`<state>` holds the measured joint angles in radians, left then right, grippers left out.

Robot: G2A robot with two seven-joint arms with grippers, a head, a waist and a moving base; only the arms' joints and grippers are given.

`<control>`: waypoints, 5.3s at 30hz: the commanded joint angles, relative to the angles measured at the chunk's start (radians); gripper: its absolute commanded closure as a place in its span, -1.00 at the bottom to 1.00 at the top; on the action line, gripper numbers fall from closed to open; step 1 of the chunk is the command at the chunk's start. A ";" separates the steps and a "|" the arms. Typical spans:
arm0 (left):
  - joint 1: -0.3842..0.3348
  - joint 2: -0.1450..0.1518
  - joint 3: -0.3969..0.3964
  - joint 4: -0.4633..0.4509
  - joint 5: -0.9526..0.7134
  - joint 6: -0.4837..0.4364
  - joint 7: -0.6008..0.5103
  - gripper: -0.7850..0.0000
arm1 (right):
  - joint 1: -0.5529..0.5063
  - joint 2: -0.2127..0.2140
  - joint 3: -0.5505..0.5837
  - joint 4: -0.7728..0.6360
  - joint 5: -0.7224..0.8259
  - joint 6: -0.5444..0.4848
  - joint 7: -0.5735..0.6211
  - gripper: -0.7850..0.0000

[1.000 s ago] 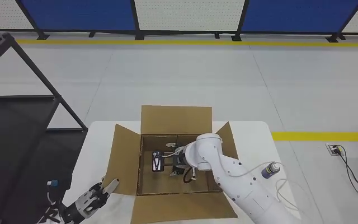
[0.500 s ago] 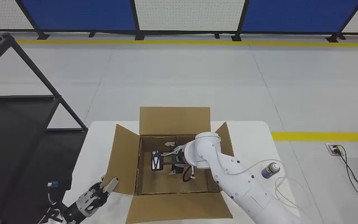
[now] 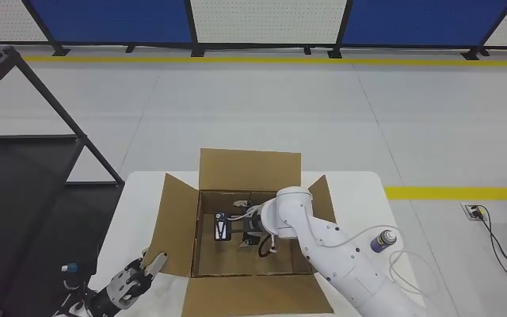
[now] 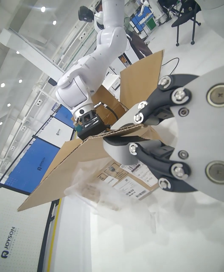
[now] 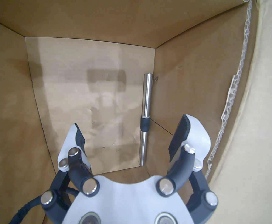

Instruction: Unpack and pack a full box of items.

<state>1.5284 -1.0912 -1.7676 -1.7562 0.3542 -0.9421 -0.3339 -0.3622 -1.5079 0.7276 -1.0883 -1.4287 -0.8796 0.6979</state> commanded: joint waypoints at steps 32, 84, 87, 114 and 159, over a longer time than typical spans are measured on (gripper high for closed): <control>-0.067 0.013 0.094 0.080 0.418 -0.070 0.505 1.00 | -0.281 0.110 0.184 -0.448 -0.323 0.078 -0.180 -1.00; -0.129 0.030 0.217 0.238 0.687 0.137 1.002 1.00 | -0.304 0.113 0.228 -0.465 -0.311 0.166 -0.194 -1.00; -0.131 0.025 0.225 0.235 0.663 0.167 0.995 1.00 | -0.320 0.116 0.238 -0.489 -0.317 0.180 -0.192 -1.00; -0.092 0.025 0.139 0.216 0.548 0.142 0.837 -1.00 | -0.489 0.146 0.395 -0.782 -0.241 0.216 -0.104 -1.00; 0.049 0.039 -0.062 0.141 0.471 -0.030 0.907 -1.00 | -0.726 0.219 0.982 -1.130 0.855 0.537 0.617 -1.00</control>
<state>1.5771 -1.0522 -1.8297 -1.6152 0.8249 -0.9721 0.5735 -1.0879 -1.2893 1.7097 -2.2187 -0.5755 -0.3432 1.3131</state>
